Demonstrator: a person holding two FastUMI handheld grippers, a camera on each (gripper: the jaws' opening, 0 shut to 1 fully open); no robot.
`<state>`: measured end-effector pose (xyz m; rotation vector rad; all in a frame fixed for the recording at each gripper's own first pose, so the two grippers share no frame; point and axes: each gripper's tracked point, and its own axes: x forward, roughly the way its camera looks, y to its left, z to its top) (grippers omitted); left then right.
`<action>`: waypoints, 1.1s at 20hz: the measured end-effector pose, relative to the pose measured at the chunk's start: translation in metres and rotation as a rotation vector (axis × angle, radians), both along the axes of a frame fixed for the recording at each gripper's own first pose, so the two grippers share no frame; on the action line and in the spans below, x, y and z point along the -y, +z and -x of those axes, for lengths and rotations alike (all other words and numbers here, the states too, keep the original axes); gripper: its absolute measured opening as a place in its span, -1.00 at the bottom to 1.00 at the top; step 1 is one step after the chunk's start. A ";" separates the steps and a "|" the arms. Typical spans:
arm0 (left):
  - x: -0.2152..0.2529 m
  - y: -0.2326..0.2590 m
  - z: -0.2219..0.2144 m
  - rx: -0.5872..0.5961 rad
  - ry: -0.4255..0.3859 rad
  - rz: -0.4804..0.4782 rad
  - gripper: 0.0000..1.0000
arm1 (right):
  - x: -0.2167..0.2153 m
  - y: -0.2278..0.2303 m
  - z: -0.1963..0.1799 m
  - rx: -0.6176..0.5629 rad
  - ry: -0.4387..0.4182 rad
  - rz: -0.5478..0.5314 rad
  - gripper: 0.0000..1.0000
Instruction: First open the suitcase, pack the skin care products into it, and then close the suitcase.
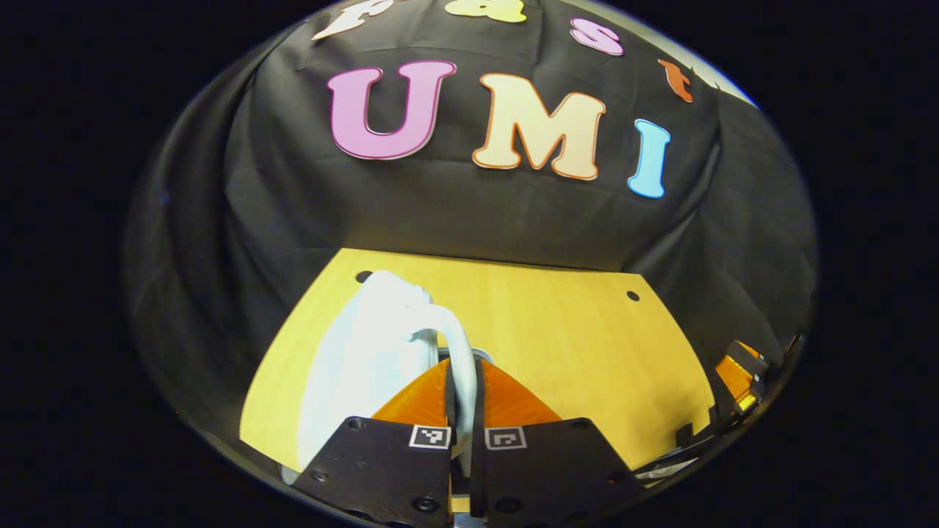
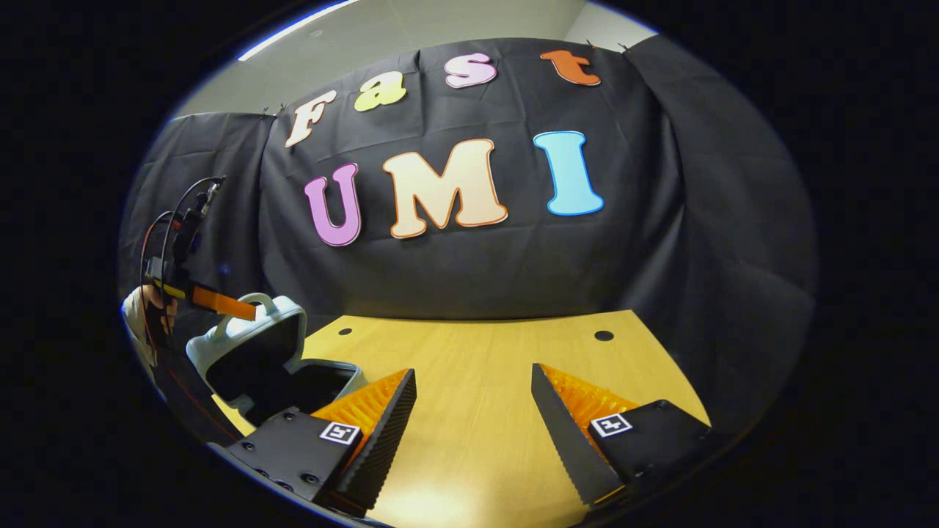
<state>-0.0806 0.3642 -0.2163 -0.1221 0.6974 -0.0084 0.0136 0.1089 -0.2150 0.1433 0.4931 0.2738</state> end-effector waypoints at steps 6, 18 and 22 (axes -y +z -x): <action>0.051 -0.046 -0.002 -0.026 -0.104 0.010 -0.94 | 0.016 0.003 -0.003 0.000 -0.040 -0.006 0.95; 0.138 -0.005 -0.018 0.256 -0.205 0.036 0.01 | 0.005 0.053 -0.027 0.125 -0.049 -0.009 0.95; 0.157 0.073 -0.031 0.482 -0.124 -0.059 0.66 | 0.012 0.105 -0.045 0.297 -0.022 -0.015 0.95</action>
